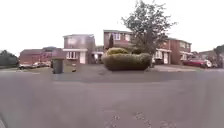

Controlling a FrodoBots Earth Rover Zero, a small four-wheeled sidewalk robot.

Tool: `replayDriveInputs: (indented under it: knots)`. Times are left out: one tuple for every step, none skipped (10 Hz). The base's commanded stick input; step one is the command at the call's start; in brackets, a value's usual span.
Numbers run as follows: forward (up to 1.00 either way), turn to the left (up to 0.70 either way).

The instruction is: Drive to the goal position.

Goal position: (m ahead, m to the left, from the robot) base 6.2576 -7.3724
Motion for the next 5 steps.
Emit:
replayDriveInputs:
  knots:
    - [1.0, -0.4]
    - [1.0, -0.4]
    - [1.0, -0.4]
    - [1.0, -0.4]
    - [1.0, -0.4]
